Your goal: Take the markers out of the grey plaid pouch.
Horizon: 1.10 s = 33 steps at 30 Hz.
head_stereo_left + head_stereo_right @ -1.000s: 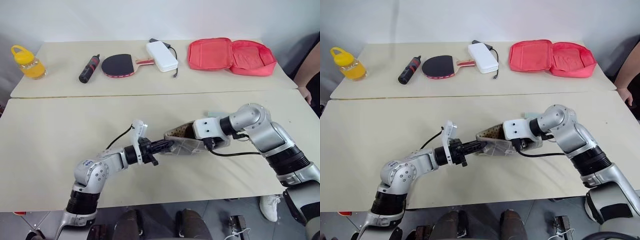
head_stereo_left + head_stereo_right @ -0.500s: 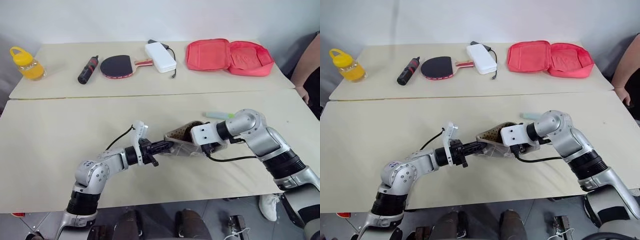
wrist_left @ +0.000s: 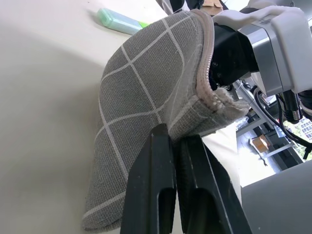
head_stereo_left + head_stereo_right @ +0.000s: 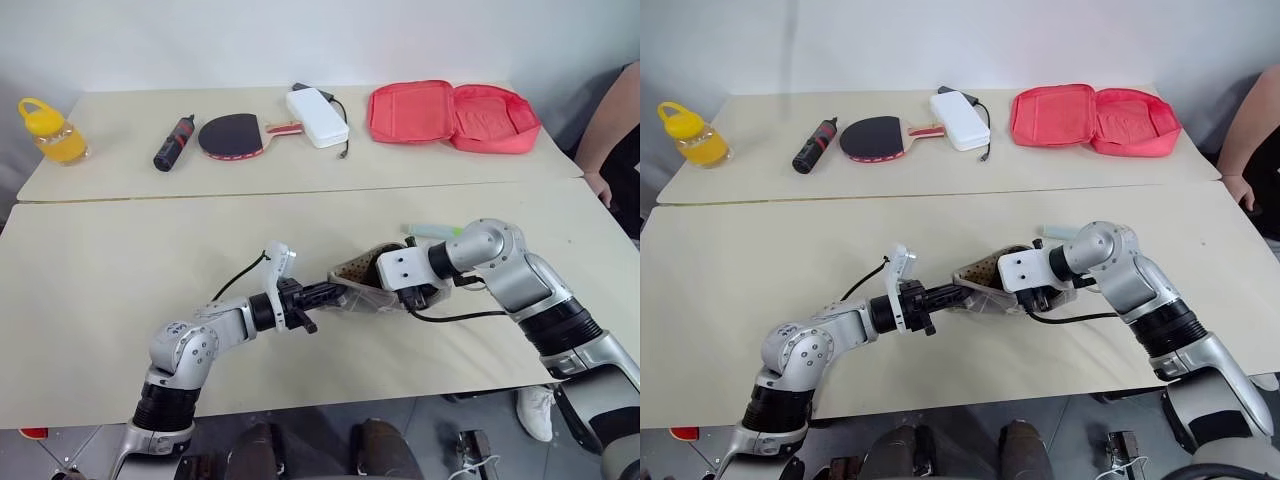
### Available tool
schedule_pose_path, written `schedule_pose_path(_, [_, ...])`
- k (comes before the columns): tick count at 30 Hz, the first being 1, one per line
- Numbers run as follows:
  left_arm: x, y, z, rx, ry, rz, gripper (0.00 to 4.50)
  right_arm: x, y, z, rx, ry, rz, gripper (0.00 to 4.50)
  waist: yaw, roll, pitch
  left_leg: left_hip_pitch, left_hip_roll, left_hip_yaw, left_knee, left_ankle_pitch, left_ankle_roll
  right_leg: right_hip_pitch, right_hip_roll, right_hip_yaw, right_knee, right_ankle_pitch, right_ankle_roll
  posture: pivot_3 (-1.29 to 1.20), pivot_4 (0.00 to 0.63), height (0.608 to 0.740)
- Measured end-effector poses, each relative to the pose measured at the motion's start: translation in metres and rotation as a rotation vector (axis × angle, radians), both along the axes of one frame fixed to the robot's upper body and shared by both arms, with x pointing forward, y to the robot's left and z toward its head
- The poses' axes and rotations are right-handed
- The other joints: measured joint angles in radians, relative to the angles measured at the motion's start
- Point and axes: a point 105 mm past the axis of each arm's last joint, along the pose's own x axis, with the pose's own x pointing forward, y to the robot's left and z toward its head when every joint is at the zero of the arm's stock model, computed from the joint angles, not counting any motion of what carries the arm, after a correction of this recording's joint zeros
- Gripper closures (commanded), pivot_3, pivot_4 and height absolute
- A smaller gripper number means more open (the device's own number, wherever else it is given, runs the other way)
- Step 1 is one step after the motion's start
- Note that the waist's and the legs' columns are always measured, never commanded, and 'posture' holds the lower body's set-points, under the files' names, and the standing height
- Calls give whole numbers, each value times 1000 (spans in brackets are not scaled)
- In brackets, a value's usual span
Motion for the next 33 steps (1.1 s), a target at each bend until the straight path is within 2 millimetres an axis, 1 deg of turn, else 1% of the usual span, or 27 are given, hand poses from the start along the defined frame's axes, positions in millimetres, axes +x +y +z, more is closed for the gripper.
schedule_pose_path(2, [0,1,1,5,-6,-1,4500,-1,-1,2,31,30,-23,3951,1,0,0,0,0,0,-1,0,0,0,0,0,0,0,0,0,150,740])
schedule_pose_path(4, [-1,2,2,13,-19,-4,4500,-3,-2,10,92,61,-49,3951,3,0,0,-1,0,0,-1,0,0,-1,0,0,-1,0,0,0,150,740])
schedule_pose_path(10, [-9,2,8,16,-61,-33,4500,-12,-19,33,202,103,-110,3951,18,0,0,-2,-1,0,-3,-1,0,-3,0,0,-3,0,0,0,150,740])
schedule_pose_path(14, [-6,3,10,14,-86,-15,4500,-21,-17,43,278,146,-110,3951,19,0,0,-3,-1,0,-3,-1,0,-3,0,0,-4,0,0,0,150,740])
schedule_pose_path(16, [-5,3,12,12,-95,-10,4500,-26,-10,51,335,168,-92,3951,19,0,0,-3,0,0,-3,-1,0,-3,0,0,-4,0,0,0,150,740])
schedule_pose_path(20, [1,0,14,-4,-103,2,4500,-38,19,69,454,196,3,3951,19,0,0,-3,-1,0,-3,-1,0,-3,0,0,-4,0,0,0,150,740])
schedule_pose_path(23, [3,0,16,-2,-121,10,4500,-39,33,78,523,184,39,3951,20,0,0,-4,-1,0,-3,-1,0,-4,0,0,-4,0,0,0,150,740])
schedule_pose_path(25, [4,1,18,5,-135,14,4500,-37,42,85,565,141,57,3951,20,0,0,-5,-1,1,-3,-1,0,-5,-1,0,-4,0,0,0,150,740])
schedule_pose_path(27, [6,4,18,29,-159,22,4500,-34,51,97,618,103,80,3951,19,0,0,-6,-1,1,-3,-1,0,-7,0,0,-3,0,0,0,150,740])
schedule_pose_path(28, [8,7,19,55,-185,30,4500,-31,54,108,668,85,86,3951,18,0,0,-7,-1,2,-3,-1,0,-9,0,0,-1,0,0,0,150,740])
schedule_pose_path(30, [14,15,24,104,-246,60,4500,-28,56,130,737,33,102,3951,18,0,0,-9,0,2,-3,0,0,-12,0,1,1,0,0,0,150,740])
schedule_pose_path(32, [24,32,34,159,-316,122,4500,-24,52,155,791,-43,107,3951,17,0,0,-11,0,2,-3,0,-1,-14,0,1,1,0,0,0,150,740])
schedule_pose_path(33, [32,47,41,186,-356,176,4500,-21,48,164,807,-83,101,3951,17,-1,0,-12,0,2,-3,0,-1,-15,0,0,1,0,0,0,150,740])
